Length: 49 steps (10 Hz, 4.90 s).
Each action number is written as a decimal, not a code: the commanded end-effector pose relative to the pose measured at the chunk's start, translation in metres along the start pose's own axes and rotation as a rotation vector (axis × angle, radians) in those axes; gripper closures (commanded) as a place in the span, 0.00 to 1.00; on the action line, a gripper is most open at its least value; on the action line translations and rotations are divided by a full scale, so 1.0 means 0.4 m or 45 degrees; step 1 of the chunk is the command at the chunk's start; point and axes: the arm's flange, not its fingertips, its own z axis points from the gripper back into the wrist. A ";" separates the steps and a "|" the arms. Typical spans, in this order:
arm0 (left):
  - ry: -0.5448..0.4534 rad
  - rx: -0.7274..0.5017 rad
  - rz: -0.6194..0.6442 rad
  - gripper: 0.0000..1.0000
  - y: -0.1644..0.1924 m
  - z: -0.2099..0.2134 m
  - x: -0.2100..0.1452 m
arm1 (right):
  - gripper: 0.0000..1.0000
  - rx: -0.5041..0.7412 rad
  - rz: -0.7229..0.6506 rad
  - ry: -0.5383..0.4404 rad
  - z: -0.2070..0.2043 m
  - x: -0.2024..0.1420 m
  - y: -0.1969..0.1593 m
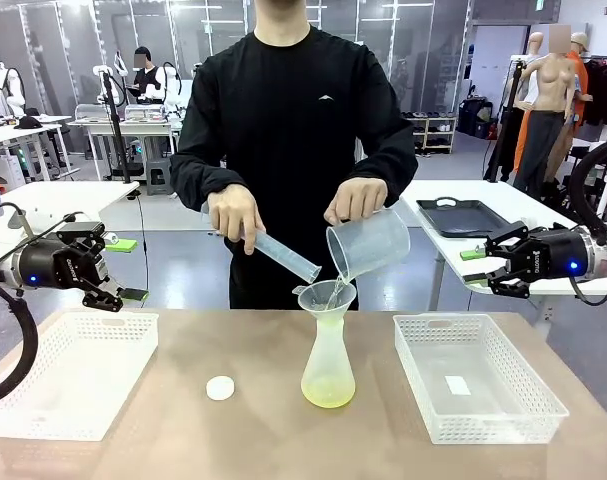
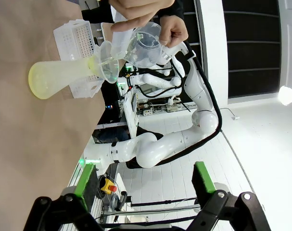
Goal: Prepare the solutions needed for the experiment.
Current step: Once the solution is in the Big flask , pick up the Plastic Funnel and place it back into the right Organizing basket.
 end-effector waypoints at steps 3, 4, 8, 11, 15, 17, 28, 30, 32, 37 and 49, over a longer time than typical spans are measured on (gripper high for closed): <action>0.005 -0.015 -0.003 0.00 -0.006 0.000 0.000 | 0.52 -0.016 -0.010 0.011 -0.002 0.007 0.003; 0.005 -0.015 -0.003 0.00 -0.006 0.000 0.000 | 0.52 -0.016 -0.010 0.011 -0.002 0.007 0.003; 0.005 -0.015 -0.003 0.00 -0.006 0.000 0.000 | 0.52 -0.016 -0.010 0.011 -0.002 0.007 0.003; 0.005 -0.015 -0.003 0.00 -0.006 0.000 0.000 | 0.52 -0.016 -0.010 0.011 -0.002 0.007 0.003; 0.005 -0.015 -0.003 0.00 -0.006 0.000 0.000 | 0.52 -0.016 -0.010 0.011 -0.002 0.007 0.003; 0.005 -0.015 -0.003 0.00 -0.006 0.000 0.000 | 0.52 -0.016 -0.010 0.011 -0.002 0.007 0.003; 0.005 -0.015 -0.003 0.00 -0.006 0.000 0.000 | 0.52 -0.189 0.231 0.035 -0.058 -0.097 0.104; 0.005 -0.015 -0.003 0.00 -0.006 0.000 0.000 | 0.52 -0.332 0.355 -0.022 -0.116 -0.122 0.183; 0.005 -0.015 -0.003 0.00 -0.006 0.000 0.000 | 0.52 -0.570 0.461 -0.004 -0.191 -0.158 0.269; 0.005 -0.015 -0.003 0.00 -0.006 0.000 0.000 | 0.52 -1.139 0.566 -0.008 -0.393 -0.217 0.442; 0.005 -0.015 -0.003 0.00 -0.006 0.000 0.000 | 0.52 -1.353 0.544 0.064 -0.438 -0.268 0.544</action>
